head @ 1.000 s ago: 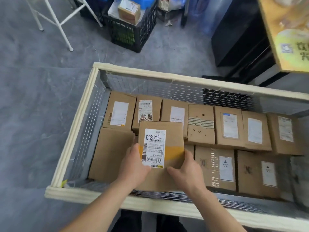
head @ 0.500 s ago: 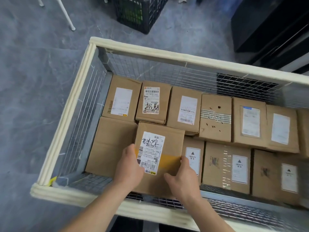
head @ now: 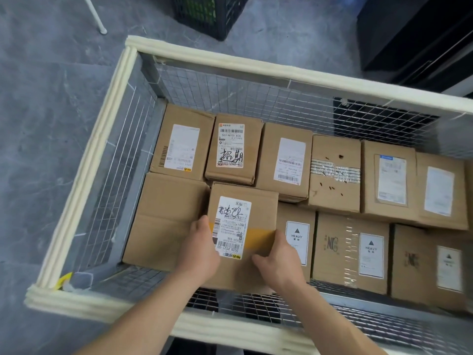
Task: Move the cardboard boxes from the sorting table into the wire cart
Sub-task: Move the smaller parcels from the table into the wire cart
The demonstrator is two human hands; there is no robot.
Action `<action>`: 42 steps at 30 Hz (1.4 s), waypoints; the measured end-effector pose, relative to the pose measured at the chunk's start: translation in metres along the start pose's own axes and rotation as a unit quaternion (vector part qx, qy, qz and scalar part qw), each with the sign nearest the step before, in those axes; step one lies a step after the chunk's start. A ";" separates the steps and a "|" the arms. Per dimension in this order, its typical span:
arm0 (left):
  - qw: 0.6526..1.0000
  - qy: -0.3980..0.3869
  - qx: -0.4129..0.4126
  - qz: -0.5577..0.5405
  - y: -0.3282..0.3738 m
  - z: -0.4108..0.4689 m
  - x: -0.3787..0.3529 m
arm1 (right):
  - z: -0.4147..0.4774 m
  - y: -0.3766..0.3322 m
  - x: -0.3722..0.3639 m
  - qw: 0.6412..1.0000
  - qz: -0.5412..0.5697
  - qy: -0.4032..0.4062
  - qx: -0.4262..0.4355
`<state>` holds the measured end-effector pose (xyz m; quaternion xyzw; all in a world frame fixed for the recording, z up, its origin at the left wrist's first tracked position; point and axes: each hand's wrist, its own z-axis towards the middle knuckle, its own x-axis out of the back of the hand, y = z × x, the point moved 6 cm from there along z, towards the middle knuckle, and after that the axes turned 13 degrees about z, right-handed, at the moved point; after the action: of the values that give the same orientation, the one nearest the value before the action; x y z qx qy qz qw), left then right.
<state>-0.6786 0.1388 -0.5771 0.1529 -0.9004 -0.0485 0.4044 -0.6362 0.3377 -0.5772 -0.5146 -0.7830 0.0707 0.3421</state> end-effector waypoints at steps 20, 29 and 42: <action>0.984 -0.020 -0.078 0.160 0.026 -0.023 0.039 | -0.003 -0.020 0.019 0.992 -0.111 -0.036 0.049; 0.932 0.092 -0.245 0.251 0.157 -0.126 0.152 | -0.122 -0.078 0.159 0.976 -0.112 0.114 0.151; 0.756 0.228 -0.563 0.246 0.350 -0.329 0.205 | -0.354 -0.014 0.335 0.907 -0.049 0.406 0.101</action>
<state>-0.6457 0.4181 -0.1372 -0.3222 -0.5984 -0.4090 0.6089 -0.5106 0.5318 -0.1486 -0.4224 -0.5898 -0.0828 0.6833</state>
